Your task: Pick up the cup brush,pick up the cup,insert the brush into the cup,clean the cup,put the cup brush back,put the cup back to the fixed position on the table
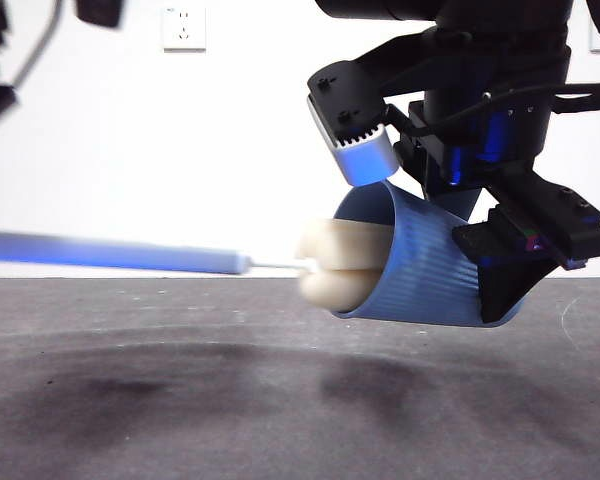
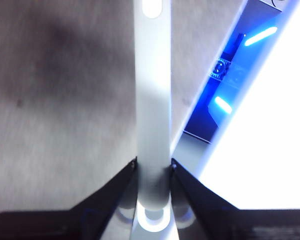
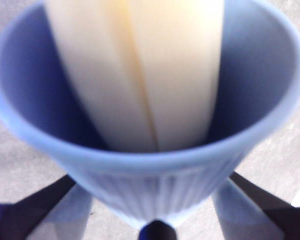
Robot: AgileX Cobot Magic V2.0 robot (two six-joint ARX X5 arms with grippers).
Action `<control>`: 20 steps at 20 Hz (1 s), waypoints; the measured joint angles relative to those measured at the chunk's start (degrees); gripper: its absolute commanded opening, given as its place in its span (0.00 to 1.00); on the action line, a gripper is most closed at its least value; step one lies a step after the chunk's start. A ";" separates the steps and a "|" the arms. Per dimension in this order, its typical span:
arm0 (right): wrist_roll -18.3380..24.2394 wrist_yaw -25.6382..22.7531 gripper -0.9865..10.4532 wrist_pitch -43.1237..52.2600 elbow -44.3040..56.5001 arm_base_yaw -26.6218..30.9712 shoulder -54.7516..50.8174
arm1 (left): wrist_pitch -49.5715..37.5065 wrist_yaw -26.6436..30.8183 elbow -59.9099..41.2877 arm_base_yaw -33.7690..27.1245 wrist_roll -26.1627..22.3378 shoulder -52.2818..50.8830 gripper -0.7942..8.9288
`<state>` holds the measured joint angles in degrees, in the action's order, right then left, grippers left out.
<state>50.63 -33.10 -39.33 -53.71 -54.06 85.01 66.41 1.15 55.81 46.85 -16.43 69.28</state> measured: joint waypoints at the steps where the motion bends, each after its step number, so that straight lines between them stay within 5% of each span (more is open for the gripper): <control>1: 0.00 -0.09 0.07 0.00 0.02 0.04 0.00 | 2.01 0.04 0.00 -0.24 0.04 -2.03 0.07; 7: 0.00 -0.07 0.07 0.42 0.00 0.02 0.00 | 7.10 0.20 0.00 -0.31 0.63 -8.59 0.07; 20: 0.02 -0.37 0.07 1.66 0.02 -1.42 0.00 | -12.46 -6.69 -0.02 -0.33 0.98 5.14 0.07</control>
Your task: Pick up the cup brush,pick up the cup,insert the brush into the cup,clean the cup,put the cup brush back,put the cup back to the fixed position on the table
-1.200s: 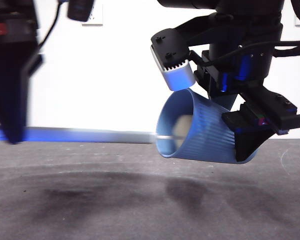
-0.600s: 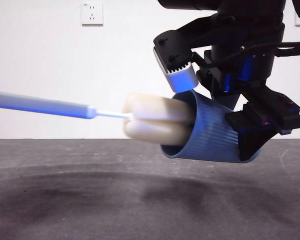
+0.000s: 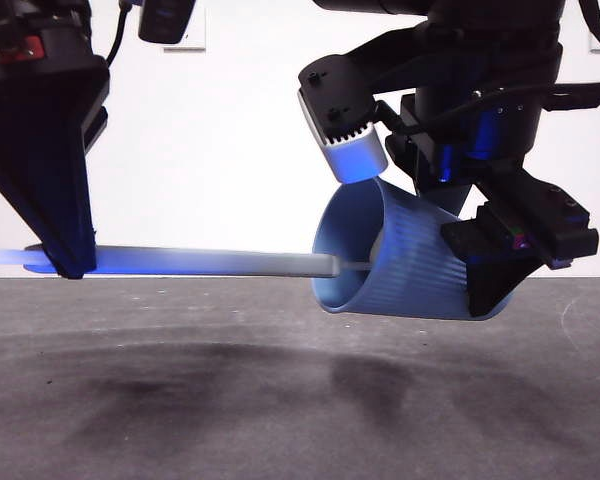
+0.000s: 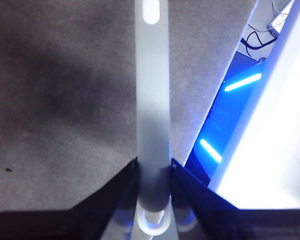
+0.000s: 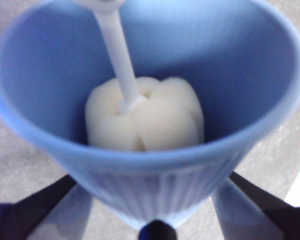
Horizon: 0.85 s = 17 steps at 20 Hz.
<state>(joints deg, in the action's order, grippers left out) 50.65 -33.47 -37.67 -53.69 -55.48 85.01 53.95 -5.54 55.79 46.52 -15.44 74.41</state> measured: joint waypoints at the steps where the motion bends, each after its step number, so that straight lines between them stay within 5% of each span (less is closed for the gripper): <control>1: -0.02 0.04 0.07 0.04 0.00 -0.02 0.00 | 0.31 0.00 0.00 0.00 0.09 0.02 0.07; 8: -2.40 0.55 0.07 -0.20 -0.02 -0.37 0.00 | 12.63 5.38 0.00 -2.40 0.11 -6.88 0.07; 17: -16.66 0.46 0.07 -0.22 -0.02 0.79 -0.11 | 22.45 6.19 0.02 -11.74 3.80 -24.76 0.07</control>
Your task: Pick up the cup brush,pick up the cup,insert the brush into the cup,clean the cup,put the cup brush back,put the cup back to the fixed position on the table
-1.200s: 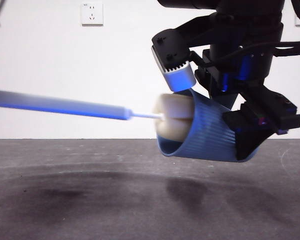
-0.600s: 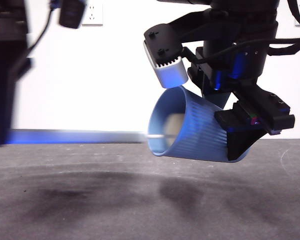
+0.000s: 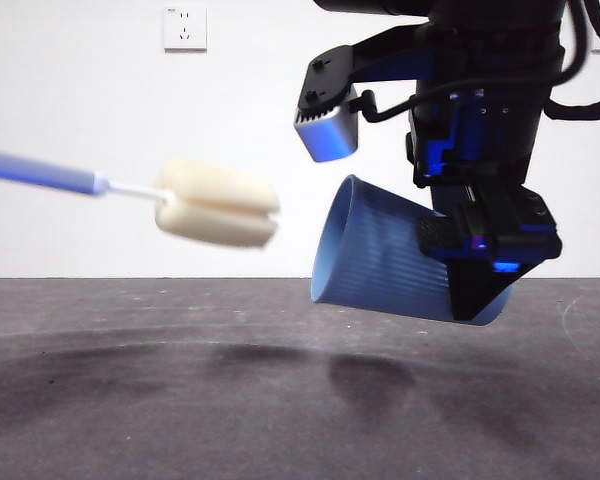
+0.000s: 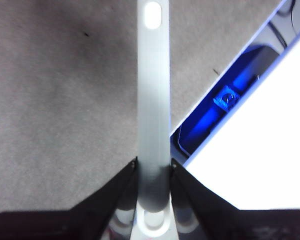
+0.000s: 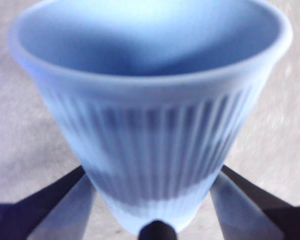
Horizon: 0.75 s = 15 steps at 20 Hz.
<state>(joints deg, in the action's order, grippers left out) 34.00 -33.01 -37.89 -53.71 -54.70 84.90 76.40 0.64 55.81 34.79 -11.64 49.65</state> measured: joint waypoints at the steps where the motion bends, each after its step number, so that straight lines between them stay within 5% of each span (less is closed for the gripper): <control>1: -2.69 0.00 0.07 0.11 0.00 0.02 -0.26 | -0.04 0.00 0.00 -0.42 1.11 -1.11 0.07; 9: -36.81 6.08 0.07 6.69 0.00 0.35 -14.03 | -26.51 2.82 -11.47 -1.36 22.05 -1.27 0.07; 11: -41.94 6.05 0.07 9.94 0.00 0.35 -17.86 | -36.96 3.34 -17.38 -1.36 27.65 0.31 0.07; 15: -45.70 6.08 0.07 13.51 0.00 0.35 -21.59 | -55.15 6.54 -21.73 -1.38 36.39 9.79 0.07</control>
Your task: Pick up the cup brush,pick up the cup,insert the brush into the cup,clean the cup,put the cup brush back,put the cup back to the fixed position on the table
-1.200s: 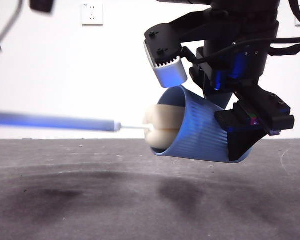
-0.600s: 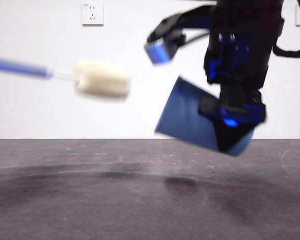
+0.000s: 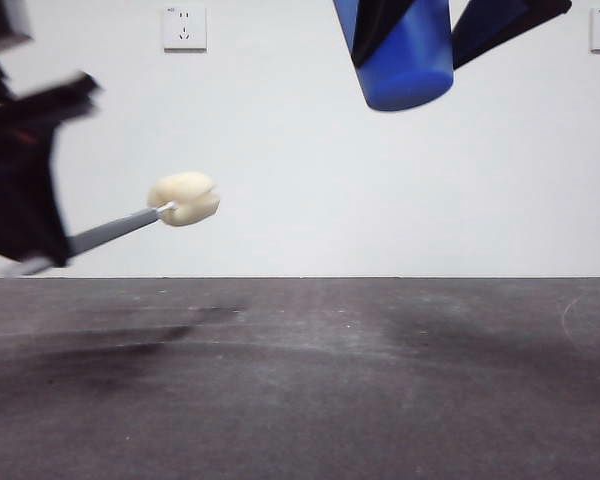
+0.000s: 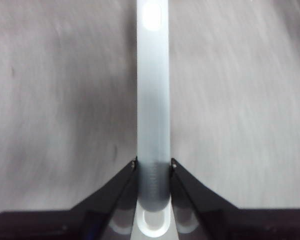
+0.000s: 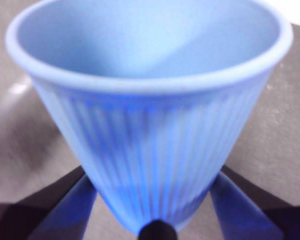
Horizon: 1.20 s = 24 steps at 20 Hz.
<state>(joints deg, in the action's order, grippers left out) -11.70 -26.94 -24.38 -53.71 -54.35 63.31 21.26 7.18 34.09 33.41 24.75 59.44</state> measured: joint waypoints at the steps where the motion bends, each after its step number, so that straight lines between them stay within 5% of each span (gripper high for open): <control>1: -0.57 -0.02 0.07 -0.02 0.00 0.00 -0.20 | -3.54 0.04 0.15 -0.02 1.07 3.02 0.07; 7: -2.29 -0.15 0.07 2.67 0.00 0.00 -0.17 | -10.84 -0.07 0.22 -0.02 4.09 19.58 0.07; 24: -2.89 -1.60 0.07 12.33 6.73 2.25 0.20 | -19.19 1.73 0.37 -0.02 4.90 25.20 0.09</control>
<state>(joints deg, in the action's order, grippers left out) -14.59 -28.53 -12.05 -46.98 -52.10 63.51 2.07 8.91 34.46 33.39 29.65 84.64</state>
